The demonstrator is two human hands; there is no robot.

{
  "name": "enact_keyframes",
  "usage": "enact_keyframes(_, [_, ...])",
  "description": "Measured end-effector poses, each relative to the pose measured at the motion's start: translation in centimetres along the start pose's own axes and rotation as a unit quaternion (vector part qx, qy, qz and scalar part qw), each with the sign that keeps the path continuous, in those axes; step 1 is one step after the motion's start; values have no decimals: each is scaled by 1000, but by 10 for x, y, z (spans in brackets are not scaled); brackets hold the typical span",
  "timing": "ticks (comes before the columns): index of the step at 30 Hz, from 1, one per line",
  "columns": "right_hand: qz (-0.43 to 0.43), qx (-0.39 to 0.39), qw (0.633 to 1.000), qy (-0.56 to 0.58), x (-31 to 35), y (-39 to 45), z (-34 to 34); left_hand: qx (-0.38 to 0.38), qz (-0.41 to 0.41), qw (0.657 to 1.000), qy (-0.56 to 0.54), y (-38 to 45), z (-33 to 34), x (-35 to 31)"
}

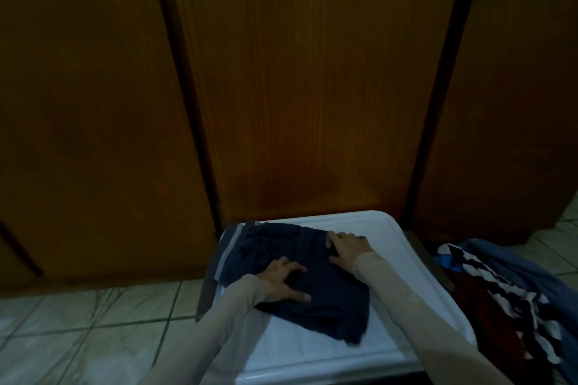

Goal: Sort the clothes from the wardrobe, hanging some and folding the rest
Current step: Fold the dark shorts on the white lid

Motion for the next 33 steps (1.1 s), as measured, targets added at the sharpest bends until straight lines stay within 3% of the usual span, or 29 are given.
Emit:
enact_keyframes(4, [36, -27, 995, -84, -9, -1, 4, 3, 35, 998, 46, 1, -1, -6])
enact_keyframes(9, [62, 16, 993, -95, -27, -13, 2, 24, 45, 993, 110, 17, -6, -11])
enact_keyframes(14, [97, 195, 972, -90, -50, -38, 12, -34, 78, 978, 192, 29, -24, -28])
enact_keyframes(17, [129, 273, 953, 0, -63, -45, 15, -122, 90, 970, 192, 22, -40, -26])
enact_keyframes(20, [64, 203, 977, 30, -66, -39, 0, -186, 94, 969, 133, 7, -49, -15])
enact_keyframes(22, [-1, 109, 992, -70, -68, -38, -12, -199, 101, 970, 97, -2, -48, -6])
enact_keyframes(24, [-54, 65, 986, -142, -66, -41, -6, -212, 102, 971, 53, -13, -49, 1])
enact_keyframes(30, [-86, 35, 992, -86, -68, -37, 8, -129, 30, 988, -83, -21, -27, 17])
enact_keyframes(33, [-76, 58, 994, -50, -73, -32, 16, -93, 10, 992, -85, -21, -17, 23])
Point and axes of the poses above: each hand's wrist, its own y-axis towards the middle knuckle, its own z-axis out of the palm, x = y × z, the point moved 10 cm from there along y, towards the middle knuckle, and after that the axes turned 14 degrees about z, right-handed, at the moved point
